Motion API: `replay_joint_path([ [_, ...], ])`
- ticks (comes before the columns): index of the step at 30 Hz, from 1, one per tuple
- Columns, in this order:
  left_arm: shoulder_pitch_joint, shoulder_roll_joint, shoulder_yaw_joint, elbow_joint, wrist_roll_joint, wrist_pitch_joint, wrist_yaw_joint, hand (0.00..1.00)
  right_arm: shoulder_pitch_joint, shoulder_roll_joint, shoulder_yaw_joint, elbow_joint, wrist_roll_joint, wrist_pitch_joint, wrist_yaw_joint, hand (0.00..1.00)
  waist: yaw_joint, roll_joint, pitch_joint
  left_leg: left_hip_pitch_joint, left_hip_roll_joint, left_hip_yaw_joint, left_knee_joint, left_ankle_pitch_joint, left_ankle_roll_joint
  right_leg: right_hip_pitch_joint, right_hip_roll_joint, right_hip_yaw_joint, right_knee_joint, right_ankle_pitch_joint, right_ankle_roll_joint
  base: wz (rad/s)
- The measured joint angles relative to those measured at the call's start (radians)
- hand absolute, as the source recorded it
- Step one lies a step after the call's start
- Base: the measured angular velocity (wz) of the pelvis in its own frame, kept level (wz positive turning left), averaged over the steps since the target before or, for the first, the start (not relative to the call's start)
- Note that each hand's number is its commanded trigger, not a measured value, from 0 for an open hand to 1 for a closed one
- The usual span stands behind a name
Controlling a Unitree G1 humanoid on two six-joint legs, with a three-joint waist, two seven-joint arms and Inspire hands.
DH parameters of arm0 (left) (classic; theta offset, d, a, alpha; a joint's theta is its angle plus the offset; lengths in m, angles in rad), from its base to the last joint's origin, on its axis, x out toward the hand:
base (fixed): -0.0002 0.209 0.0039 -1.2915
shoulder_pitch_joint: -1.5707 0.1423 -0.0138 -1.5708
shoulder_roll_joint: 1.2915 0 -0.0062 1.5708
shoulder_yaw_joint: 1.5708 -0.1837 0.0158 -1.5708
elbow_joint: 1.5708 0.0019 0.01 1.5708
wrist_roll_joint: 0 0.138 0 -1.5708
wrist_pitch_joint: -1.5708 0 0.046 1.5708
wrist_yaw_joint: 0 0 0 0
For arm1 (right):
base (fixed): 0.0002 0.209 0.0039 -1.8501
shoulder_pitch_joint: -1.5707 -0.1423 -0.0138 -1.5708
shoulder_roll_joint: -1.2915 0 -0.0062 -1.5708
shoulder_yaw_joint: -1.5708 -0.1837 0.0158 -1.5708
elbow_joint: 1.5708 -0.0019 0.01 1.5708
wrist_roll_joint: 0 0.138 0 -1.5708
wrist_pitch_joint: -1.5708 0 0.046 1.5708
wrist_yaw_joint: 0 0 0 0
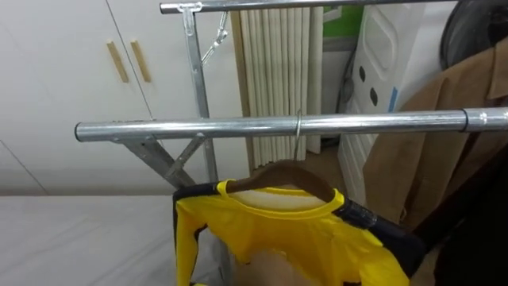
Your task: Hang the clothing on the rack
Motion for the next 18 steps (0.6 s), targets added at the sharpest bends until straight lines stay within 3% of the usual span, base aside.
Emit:
replay_joint_path([
  [1, 0.000, -0.001, 0.009, -0.002, 0.001, -0.002, 0.000, 0.00, -0.022, -0.001, -0.001, 0.009, -0.028, 0.001, -0.004, 0.00, 0.001, 0.002, 0.0000, -0.015, 0.007, 0.019, 0.006, 0.001, -0.003, 0.001, -0.007, -0.093, -0.005, 0.001, -0.002, 0.55],
  [2, 0.000, -0.001, 0.010, -0.004, 0.002, -0.002, 0.000, 0.00, -0.029, -0.002, -0.001, 0.012, -0.051, 0.001, -0.006, 0.00, -0.001, 0.002, -0.0001, -0.019, 0.009, 0.030, 0.004, 0.006, -0.011, 0.001, -0.011, -0.141, -0.006, 0.001, -0.002, 0.83],
  [3, -0.001, -0.005, 0.010, -0.026, 0.003, -0.002, 0.000, 0.00, -0.035, -0.007, -0.001, 0.017, -0.089, 0.000, -0.011, 0.00, -0.005, 0.001, 0.0000, -0.031, 0.011, 0.059, -0.004, 0.015, -0.023, 0.003, -0.021, -0.258, -0.012, 0.001, -0.002, 1.16],
  [4, -0.004, -0.014, 0.007, -0.053, 0.001, -0.002, -0.004, 0.00, -0.036, -0.014, -0.001, 0.018, -0.106, 0.001, -0.017, 0.00, -0.008, -0.005, -0.0021, -0.042, 0.018, 0.116, 0.029, 0.010, -0.018, 0.001, -0.033, -0.389, -0.029, 0.001, -0.002, 1.27],
  [5, -0.005, -0.018, 0.006, -0.060, -0.001, -0.002, -0.008, 0.00, -0.032, -0.016, -0.002, 0.019, -0.117, 0.002, -0.024, 0.00, -0.010, -0.006, -0.0003, -0.055, 0.031, 0.156, 0.081, -0.001, -0.013, 0.006, -0.037, -0.443, -0.038, 0.001, -0.002, 1.08],
  [6, -0.001, -0.024, 0.007, -0.058, -0.011, -0.002, -0.023, 0.00, -0.038, -0.020, -0.001, 0.014, -0.138, 0.004, -0.035, 0.00, -0.006, -0.007, 0.0017, -0.061, 0.053, 0.202, 0.195, -0.027, 0.006, 0.022, -0.041, -0.510, -0.044, 0.001, -0.001, 0.82],
  [7, 0.000, -0.024, 0.007, -0.057, -0.018, -0.001, -0.039, 0.00, -0.047, -0.017, -0.001, 0.008, -0.147, 0.004, -0.044, 0.00, -0.016, -0.010, 0.0016, -0.059, 0.075, 0.228, 0.301, -0.039, 0.005, 0.039, -0.042, -0.588, -0.056, -0.001, 0.003, 0.81],
  [8, -0.001, -0.024, 0.007, -0.059, -0.018, -0.002, -0.046, 0.00, -0.054, -0.014, 0.000, 0.002, -0.147, 0.005, -0.048, 0.00, -0.029, -0.015, 0.0030, -0.060, 0.089, 0.236, 0.348, -0.044, 0.002, 0.048, -0.045, -0.635, -0.061, -0.008, 0.015, 0.90],
  [9, -0.003, -0.030, 0.003, -0.064, -0.020, -0.003, -0.059, 0.00, -0.049, -0.009, 0.000, -0.016, -0.146, 0.005, -0.057, 0.00, -0.041, -0.024, -0.0007, -0.053, 0.109, 0.284, 0.424, -0.051, 0.008, 0.052, -0.057, -0.775, -0.063, -0.028, 0.052, 0.74],
  [10, 0.001, -0.047, -0.002, -0.068, -0.035, -0.005, -0.074, 0.00, -0.057, -0.015, 0.005, -0.038, -0.142, 0.004, -0.068, 0.00, -0.058, 0.001, -0.0027, -0.042, 0.124, 0.328, 0.472, -0.051, 0.008, 0.044, -0.070, -0.879, -0.014, -0.051, 0.091, 0.67],
  [11, 0.002, -0.059, -0.005, -0.067, -0.046, -0.004, -0.078, 0.00, -0.062, -0.021, 0.009, -0.058, -0.136, 0.003, -0.073, 0.00, -0.079, 0.033, -0.0025, -0.042, 0.151, 0.339, 0.488, -0.051, 0.009, 0.026, -0.077, -0.889, 0.053, -0.061, 0.110, 0.67],
  [12, -0.003, -0.072, -0.005, -0.070, -0.068, -0.005, -0.093, 0.00, -0.080, -0.024, 0.016, -0.090, -0.107, -0.003, -0.078, 0.00, -0.111, 0.093, 0.0102, -0.042, 0.231, 0.376, 0.488, -0.118, 0.035, -0.036, -0.093, -0.774, 0.219, -0.086, 0.103, 0.93],
  [13, -0.022, -0.061, -0.004, -0.068, -0.069, -0.009, -0.100, 0.00, -0.064, -0.003, 0.025, -0.127, -0.075, 0.005, -0.086, 0.00, -0.125, 0.077, 0.0131, -0.058, 0.240, 0.386, 0.503, -0.176, 0.017, -0.103, -0.142, -0.552, 0.346, -0.157, 0.049, 1.08],
  [14, -0.035, -0.050, -0.004, -0.070, -0.067, -0.017, -0.102, 0.00, -0.059, 0.011, 0.026, -0.132, -0.070, 0.011, -0.086, 0.00, -0.126, 0.046, 0.0116, -0.072, 0.228, 0.389, 0.518, -0.203, 0.000, -0.114, -0.173, -0.504, 0.354, -0.201, 0.057, 1.45],
  [15, -0.061, -0.048, -0.028, -0.075, -0.068, -0.033, -0.103, 0.00, -0.058, 0.020, 0.007, -0.120, -0.074, 0.019, -0.083, 0.00, -0.123, 0.029, 0.0095, -0.082, 0.222, 0.416, 0.525, -0.239, -0.016, -0.115, -0.190, -0.604, 0.356, -0.237, 0.014, 1.41],
  [16, -0.065, -0.052, -0.053, -0.081, -0.073, -0.039, -0.104, 0.00, -0.059, 0.019, -0.015, -0.109, -0.072, 0.017, -0.083, 0.00, -0.118, 0.019, 0.0085, -0.075, 0.218, 0.429, 0.512, -0.244, -0.015, -0.102, -0.197, -0.647, 0.349, -0.234, 0.014, 1.69],
  [18, -0.073, -0.056, -0.147, -0.081, -0.075, -0.049, -0.116, 0.00, -0.059, 0.003, -0.051, -0.081, -0.072, -0.014, -0.088, 0.00, -0.089, 0.008, 0.0046, 0.017, 0.132, 0.448, 0.353, -0.254, -0.001, -0.062, -0.214, -0.716, 0.300, -0.205, 0.048, 1.36],
])
